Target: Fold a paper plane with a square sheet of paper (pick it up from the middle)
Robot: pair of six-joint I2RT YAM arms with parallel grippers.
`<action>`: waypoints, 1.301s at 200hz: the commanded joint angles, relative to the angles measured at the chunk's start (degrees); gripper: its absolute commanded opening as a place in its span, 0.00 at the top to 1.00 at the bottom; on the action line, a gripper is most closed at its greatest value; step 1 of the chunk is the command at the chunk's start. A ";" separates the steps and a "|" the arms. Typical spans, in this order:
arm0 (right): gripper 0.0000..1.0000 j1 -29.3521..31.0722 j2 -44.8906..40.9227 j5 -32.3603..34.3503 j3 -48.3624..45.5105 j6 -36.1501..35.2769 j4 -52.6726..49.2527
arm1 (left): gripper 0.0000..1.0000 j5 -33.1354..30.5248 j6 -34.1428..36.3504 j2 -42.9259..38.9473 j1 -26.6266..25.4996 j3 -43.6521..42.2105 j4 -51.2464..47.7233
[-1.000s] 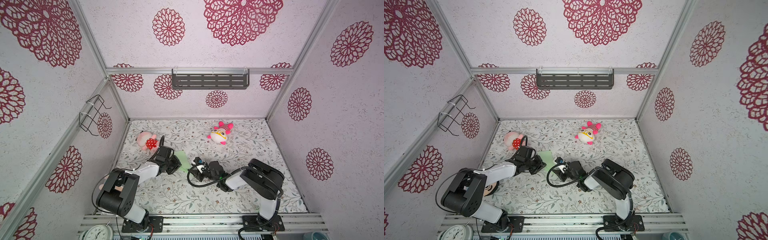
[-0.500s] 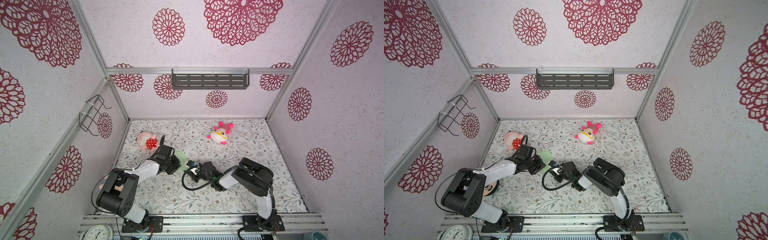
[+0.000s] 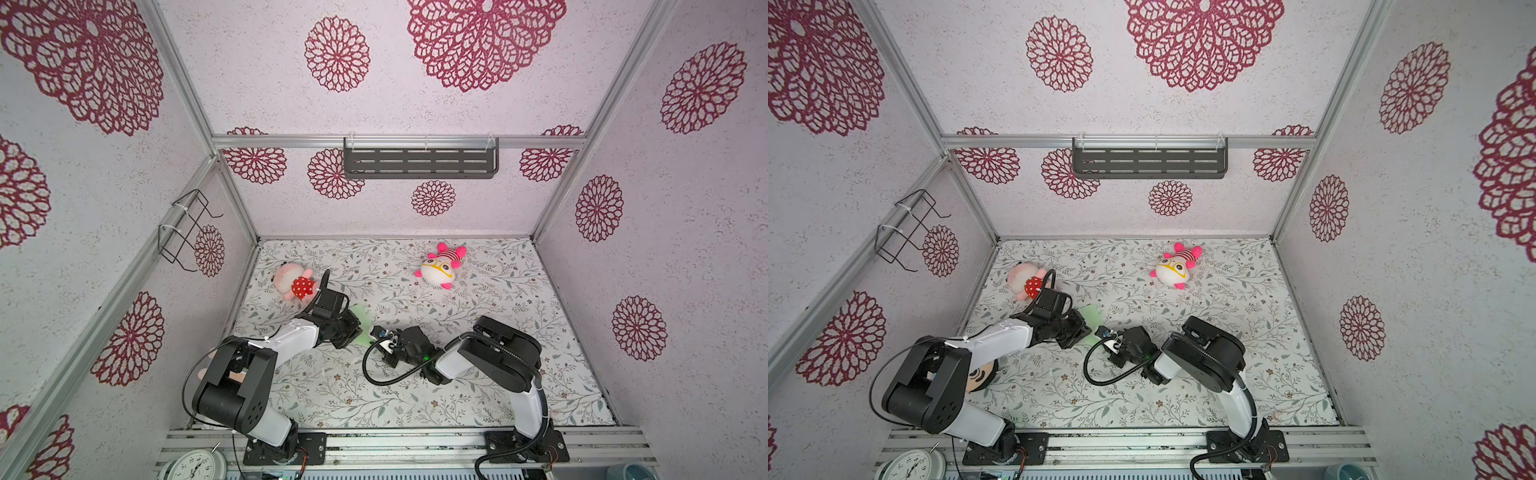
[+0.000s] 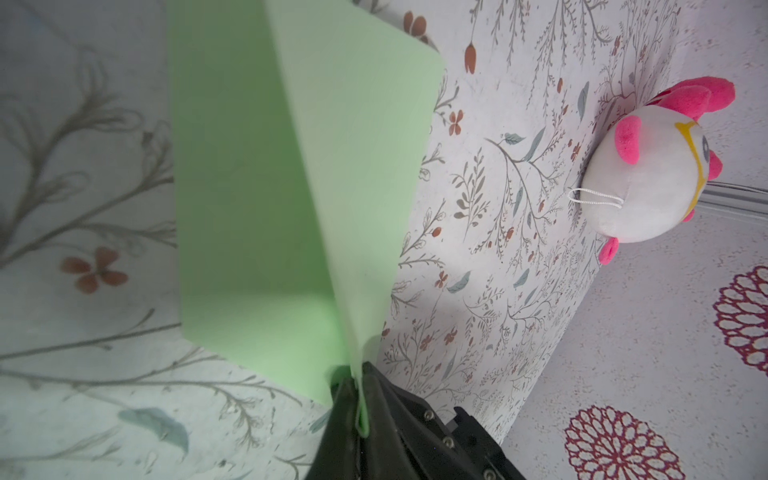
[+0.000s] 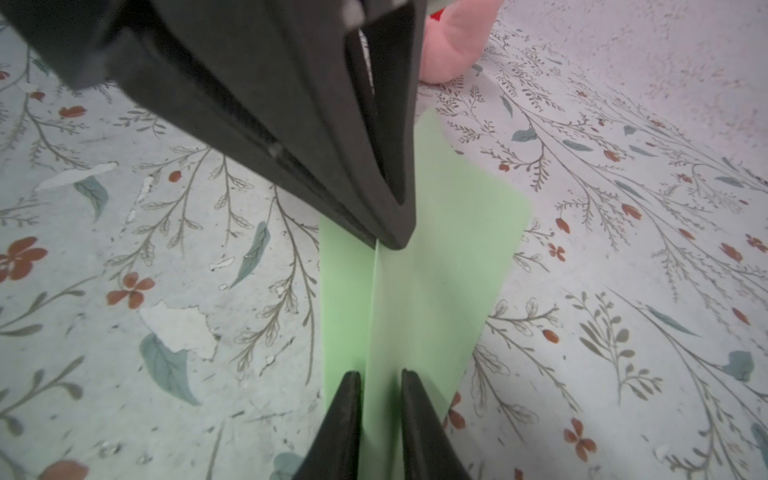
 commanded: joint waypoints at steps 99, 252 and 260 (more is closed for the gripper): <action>0.84 0.27 0.28 -0.96 -1.39 1.82 3.76 | 0.65 -1.54 1.59 -2.08 1.91 1.47 -3.72; 0.71 0.28 -4.07 1.84 -2.00 0.88 2.03 | 0.95 -0.79 0.99 1.32 1.77 1.08 -2.60; 0.71 0.40 -4.11 1.90 -1.96 1.06 2.09 | 0.95 -0.76 0.96 1.38 1.77 1.21 -2.66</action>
